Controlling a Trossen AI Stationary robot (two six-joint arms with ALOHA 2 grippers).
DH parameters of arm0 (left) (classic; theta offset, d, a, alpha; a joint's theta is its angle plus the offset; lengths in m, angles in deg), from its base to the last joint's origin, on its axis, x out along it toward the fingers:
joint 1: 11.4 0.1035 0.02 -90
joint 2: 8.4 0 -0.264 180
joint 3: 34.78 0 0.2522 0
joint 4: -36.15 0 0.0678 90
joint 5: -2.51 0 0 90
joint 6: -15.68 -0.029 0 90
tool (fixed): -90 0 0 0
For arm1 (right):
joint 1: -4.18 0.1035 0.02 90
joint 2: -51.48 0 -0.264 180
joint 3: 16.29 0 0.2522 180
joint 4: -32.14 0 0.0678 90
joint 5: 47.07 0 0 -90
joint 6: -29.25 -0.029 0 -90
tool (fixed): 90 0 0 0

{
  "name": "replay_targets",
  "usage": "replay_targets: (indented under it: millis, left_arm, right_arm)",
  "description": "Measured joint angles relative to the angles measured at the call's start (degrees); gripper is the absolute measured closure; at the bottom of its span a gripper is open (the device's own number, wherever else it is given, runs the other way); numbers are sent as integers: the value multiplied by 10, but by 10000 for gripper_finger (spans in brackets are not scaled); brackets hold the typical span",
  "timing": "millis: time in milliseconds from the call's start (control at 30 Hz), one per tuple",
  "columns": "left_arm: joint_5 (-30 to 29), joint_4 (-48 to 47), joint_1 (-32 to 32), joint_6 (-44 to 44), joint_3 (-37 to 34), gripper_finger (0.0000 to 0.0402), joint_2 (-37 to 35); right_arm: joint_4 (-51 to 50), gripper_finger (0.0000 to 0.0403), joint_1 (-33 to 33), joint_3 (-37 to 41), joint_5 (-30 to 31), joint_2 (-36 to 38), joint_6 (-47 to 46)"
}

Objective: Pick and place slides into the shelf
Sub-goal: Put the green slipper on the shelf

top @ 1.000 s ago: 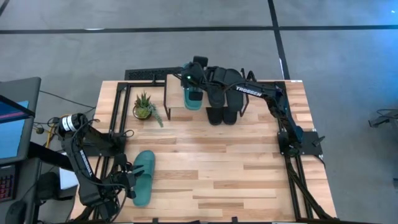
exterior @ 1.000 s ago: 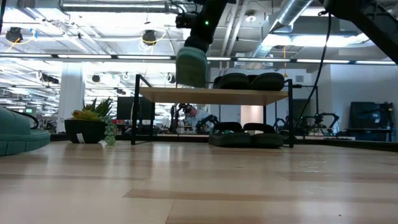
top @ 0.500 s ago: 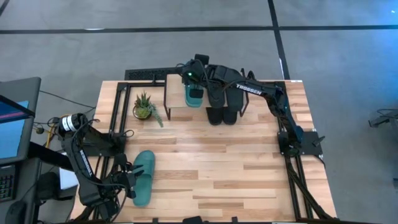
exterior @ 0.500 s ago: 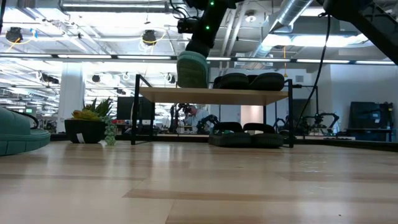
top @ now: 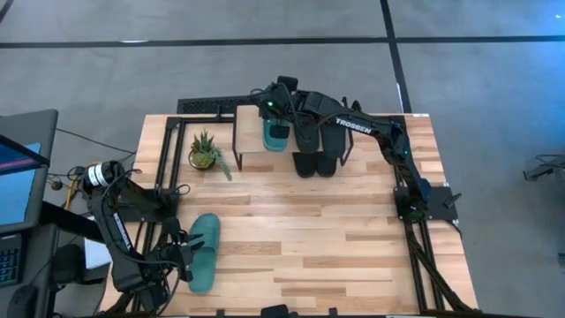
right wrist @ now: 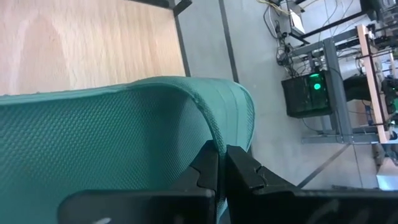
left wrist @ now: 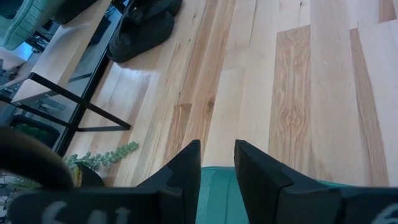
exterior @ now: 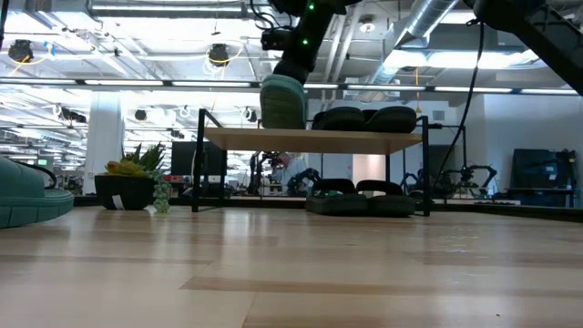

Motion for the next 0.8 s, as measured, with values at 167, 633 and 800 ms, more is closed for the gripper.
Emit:
replay_targets:
  millis: [167, 633, 800]
  left_arm:
    - [0, 0, 0, 0, 0, 313, 0]
    - [0, 0, 0, 0, 0, 313, 0]
    - [0, 0, 0, 0, 0, 313, 0]
  right_arm:
    - [-7, 403, -2, 0, 0, 0, -6]
    - [8, 403, -9, 41, -7, -1, -10]
    - [25, 403, -12, 58, -8, -1, -6]
